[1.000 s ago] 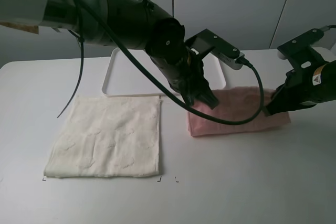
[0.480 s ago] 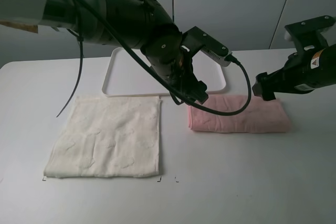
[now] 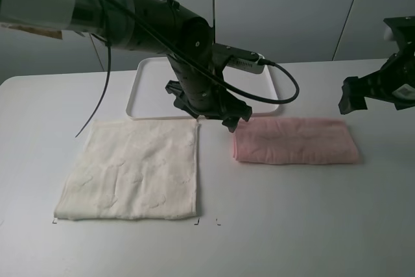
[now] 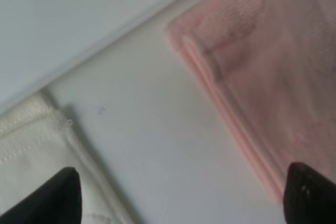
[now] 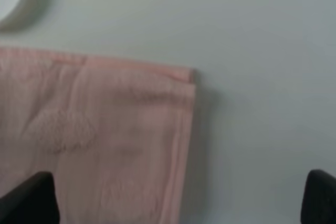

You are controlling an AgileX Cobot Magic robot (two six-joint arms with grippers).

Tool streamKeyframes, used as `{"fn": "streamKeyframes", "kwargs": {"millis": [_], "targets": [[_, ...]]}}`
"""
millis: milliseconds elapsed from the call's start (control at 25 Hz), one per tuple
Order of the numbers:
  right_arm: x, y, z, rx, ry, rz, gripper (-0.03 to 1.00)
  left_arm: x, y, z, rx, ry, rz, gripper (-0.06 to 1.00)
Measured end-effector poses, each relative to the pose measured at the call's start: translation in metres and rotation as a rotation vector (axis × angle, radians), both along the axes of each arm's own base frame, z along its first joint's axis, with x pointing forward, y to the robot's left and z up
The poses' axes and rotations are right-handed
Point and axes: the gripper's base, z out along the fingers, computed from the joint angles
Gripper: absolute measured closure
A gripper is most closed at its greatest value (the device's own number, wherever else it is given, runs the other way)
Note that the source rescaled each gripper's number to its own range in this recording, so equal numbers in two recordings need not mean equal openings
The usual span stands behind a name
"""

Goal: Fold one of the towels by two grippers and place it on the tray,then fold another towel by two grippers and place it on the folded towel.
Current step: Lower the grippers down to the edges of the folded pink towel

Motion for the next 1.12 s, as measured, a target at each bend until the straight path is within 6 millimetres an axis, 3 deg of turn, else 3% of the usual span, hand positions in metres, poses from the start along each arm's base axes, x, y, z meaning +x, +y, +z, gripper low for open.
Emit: {"fn": "streamKeyframes", "kwargs": {"millis": [360,640,880,1120], "targets": [[0.004,0.001,-0.018,0.043,0.174,0.012,-0.03,0.015,-0.016,0.011,0.012,0.025,0.02,-0.04],[0.021,0.004,-0.027,0.069,0.23,-0.004,-0.03,0.032,-0.032,-0.005,0.074,0.074,0.031,-0.04],[0.028,0.004,-0.033,0.068,0.242,-0.002,-0.03,0.033,-0.034,-0.038,0.14,0.139,0.04,-0.04],[0.031,0.004,-0.042,0.066,0.258,0.0,-0.03,0.034,-0.035,-0.044,0.142,0.145,0.044,-0.04]]}}
